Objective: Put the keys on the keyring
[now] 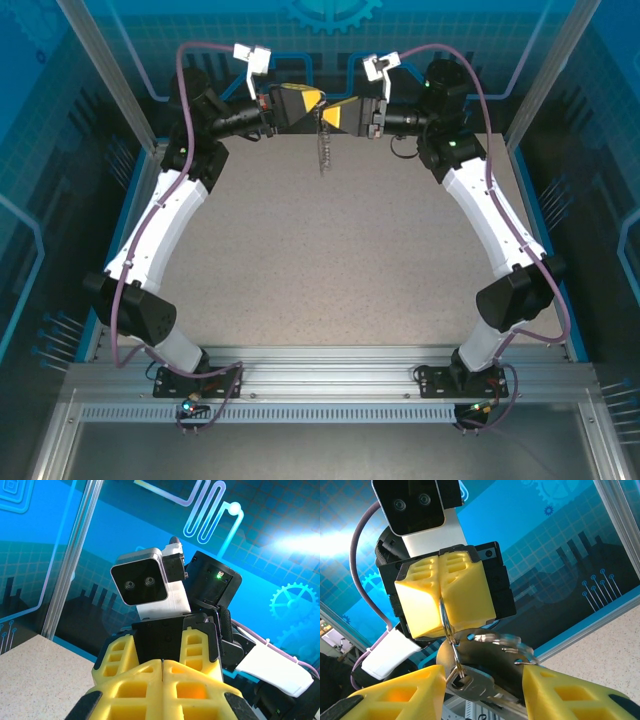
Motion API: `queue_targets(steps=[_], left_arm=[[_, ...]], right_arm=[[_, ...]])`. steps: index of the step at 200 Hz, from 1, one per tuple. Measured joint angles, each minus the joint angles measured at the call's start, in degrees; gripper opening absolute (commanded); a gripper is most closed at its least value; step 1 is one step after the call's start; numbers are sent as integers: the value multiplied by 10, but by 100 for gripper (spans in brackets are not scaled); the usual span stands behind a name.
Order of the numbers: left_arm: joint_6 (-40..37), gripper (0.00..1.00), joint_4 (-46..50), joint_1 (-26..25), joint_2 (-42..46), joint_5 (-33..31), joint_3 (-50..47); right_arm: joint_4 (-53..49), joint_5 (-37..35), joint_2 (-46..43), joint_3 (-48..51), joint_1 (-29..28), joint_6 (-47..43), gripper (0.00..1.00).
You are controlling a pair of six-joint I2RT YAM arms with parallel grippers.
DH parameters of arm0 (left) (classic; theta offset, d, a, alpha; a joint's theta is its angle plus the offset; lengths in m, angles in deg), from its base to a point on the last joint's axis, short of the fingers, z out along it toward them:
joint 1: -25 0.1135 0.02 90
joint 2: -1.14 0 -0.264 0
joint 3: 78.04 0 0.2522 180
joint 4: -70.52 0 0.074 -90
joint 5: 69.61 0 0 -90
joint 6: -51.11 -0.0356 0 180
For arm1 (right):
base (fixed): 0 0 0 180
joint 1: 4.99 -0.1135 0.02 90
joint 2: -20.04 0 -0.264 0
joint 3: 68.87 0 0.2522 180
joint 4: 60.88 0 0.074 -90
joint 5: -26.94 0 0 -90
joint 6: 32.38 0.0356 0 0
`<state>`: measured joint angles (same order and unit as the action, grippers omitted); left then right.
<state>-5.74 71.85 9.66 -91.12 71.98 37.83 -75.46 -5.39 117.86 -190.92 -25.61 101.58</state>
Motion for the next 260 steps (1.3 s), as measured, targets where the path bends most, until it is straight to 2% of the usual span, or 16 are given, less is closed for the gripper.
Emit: queue_targets(steps=[20, 59, 86, 173, 245, 260], left_arm=[[0, 0, -1, 0, 0, 0, -1], [0, 0, -4, 0, 1, -8, -9], [2, 0, -4, 2, 1, -13, -11], [20, 0, -47, 2, 13, -30, -43], [31, 0, -76, 6, 35, -60, -70], [33, 0, -76, 6, 36, -64, -76]], right_arm=[[0, -2, 0, 0, -5, 1, 39], [2, -2, 0, 0, -10, 8, 13], [5, -6, 0, 0, -9, 9, 0], [0, -8, 1, -3, -12, 6, 0], [-53, -2, 58, -96, -35, -14, 0], [-63, -3, 58, -96, -34, -20, 7]])
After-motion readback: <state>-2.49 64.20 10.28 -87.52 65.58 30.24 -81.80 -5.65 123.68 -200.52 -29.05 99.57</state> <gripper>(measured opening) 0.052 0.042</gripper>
